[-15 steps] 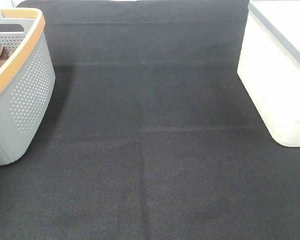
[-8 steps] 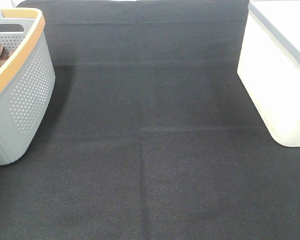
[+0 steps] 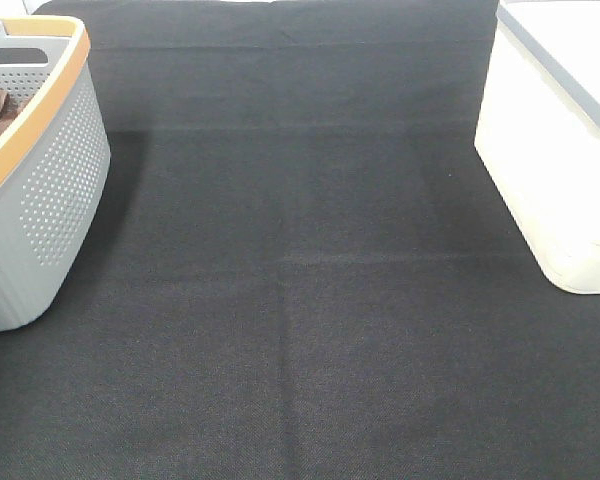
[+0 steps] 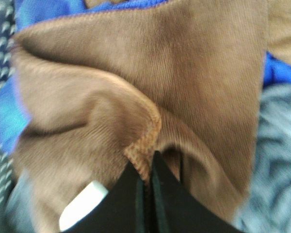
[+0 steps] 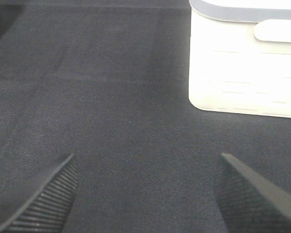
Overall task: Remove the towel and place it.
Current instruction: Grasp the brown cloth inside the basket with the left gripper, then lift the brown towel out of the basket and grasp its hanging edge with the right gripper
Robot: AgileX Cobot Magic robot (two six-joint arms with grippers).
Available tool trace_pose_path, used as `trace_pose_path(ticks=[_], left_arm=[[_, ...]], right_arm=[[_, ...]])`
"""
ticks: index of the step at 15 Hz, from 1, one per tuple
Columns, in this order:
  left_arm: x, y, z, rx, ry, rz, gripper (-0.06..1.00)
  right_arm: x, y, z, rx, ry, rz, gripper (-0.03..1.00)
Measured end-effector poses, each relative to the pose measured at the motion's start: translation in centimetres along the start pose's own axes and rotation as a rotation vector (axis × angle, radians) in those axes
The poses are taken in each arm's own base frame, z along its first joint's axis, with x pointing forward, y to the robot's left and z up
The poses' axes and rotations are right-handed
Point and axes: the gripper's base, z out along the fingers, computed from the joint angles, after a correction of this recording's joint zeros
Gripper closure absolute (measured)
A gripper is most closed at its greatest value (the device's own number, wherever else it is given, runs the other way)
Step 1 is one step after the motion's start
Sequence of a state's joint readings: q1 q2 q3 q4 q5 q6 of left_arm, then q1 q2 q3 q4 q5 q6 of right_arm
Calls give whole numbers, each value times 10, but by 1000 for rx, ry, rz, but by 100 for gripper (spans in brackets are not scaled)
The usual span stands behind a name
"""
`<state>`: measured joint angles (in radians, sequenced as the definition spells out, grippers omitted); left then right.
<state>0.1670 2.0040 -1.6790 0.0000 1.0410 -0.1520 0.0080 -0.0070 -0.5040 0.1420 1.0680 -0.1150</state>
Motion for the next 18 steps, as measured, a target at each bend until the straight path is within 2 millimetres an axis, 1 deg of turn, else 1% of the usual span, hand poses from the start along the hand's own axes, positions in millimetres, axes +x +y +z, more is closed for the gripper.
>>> trace_pose_path(ticks=[1, 2, 4, 7, 8, 9, 14, 16, 18], left_arm=[[0, 0, 0, 0, 0, 0, 94], [0, 0, -16, 4, -28, 0, 94], [2, -1, -50, 26, -100, -5, 94], [10, -4, -111, 106, -248, -14, 94], [14, -7, -130, 156, -305, -19, 94], [20, -12, -162, 240, -404, -16, 94], [47, -27, -256, 538, -742, 19, 94], [59, -31, -286, 659, -846, 22, 94], [66, -36, -306, 783, -919, 17, 94]], right_arm=[[0, 0, 0, 0, 0, 0, 23], [0, 0, 0, 0, 0, 0, 23], [0, 0, 0, 0, 0, 0, 23], [0, 1, 0, -7, -1, 3, 23], [0, 1, 0, -7, -1, 3, 23], [0, 1, 0, -14, -2, 6, 23], [-1, 4, 0, -45, -7, 19, 23], [-1, 6, 0, -63, -11, 27, 23], [-3, 8, 0, -88, -30, 40, 23]])
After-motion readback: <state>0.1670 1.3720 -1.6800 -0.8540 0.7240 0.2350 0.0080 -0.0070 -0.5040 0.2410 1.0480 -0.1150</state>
